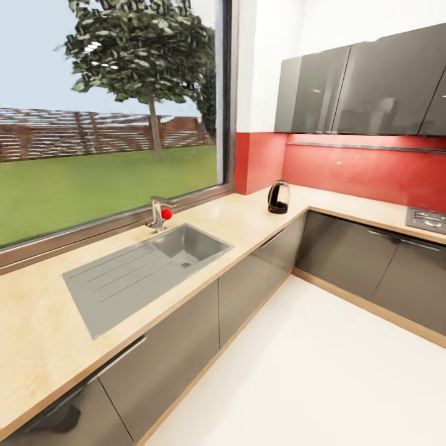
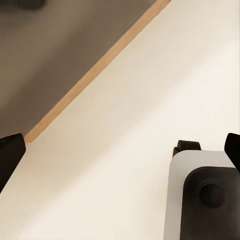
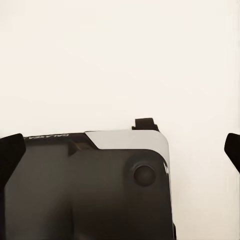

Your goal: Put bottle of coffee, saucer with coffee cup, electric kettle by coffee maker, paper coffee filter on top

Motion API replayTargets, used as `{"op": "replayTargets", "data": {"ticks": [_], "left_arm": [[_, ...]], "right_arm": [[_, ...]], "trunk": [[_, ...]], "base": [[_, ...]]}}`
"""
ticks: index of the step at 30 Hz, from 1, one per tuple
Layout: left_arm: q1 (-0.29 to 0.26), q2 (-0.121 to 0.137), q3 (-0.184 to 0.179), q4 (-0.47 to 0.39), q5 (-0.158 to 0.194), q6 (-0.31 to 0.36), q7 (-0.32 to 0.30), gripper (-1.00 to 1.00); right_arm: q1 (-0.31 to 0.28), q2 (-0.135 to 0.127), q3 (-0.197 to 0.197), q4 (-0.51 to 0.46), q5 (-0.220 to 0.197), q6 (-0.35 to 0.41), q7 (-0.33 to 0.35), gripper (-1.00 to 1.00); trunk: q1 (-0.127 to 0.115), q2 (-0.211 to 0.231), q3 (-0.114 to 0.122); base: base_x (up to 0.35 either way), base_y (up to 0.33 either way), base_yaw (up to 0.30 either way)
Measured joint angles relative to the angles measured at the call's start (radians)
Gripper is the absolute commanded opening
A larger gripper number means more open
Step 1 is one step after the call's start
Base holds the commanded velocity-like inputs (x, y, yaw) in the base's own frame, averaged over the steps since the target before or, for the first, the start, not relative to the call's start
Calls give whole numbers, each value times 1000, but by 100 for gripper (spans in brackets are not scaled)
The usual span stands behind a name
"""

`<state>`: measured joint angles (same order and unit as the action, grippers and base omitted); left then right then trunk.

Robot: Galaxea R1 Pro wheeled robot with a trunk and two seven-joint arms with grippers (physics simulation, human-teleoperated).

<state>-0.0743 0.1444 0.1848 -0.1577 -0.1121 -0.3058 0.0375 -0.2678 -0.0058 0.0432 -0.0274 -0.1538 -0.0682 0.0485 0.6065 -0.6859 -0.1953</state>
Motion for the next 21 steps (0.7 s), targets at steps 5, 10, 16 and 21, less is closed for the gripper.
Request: {"op": "replayTargets", "data": {"ticks": [5, 10, 16, 21], "left_arm": [[0, 0, 0, 0, 0, 0, 0, 100], [0, -1, -1, 0, 0, 0, 0, 100], [0, -2, 0, 10, 0, -1, 0, 100], [0, -3, 0, 16, -1, -1, 0, 100]], "right_arm": [[0, 0, 1, 0, 0, 0, 0, 100], [0, 1, 1, 0, 0, 0, 0, 100], [0, 1, 1, 0, 0, 0, 0, 100], [0, 1, 1, 0, 0, 0, 0, 100]], "trunk": [[0, 0, 0], [0, 0, 0], [0, 0, 0], [0, 0, 0]], "base": [[284, -157, 0], [283, -165, 0], [264, -181, 0], [238, -207, 0]]}}
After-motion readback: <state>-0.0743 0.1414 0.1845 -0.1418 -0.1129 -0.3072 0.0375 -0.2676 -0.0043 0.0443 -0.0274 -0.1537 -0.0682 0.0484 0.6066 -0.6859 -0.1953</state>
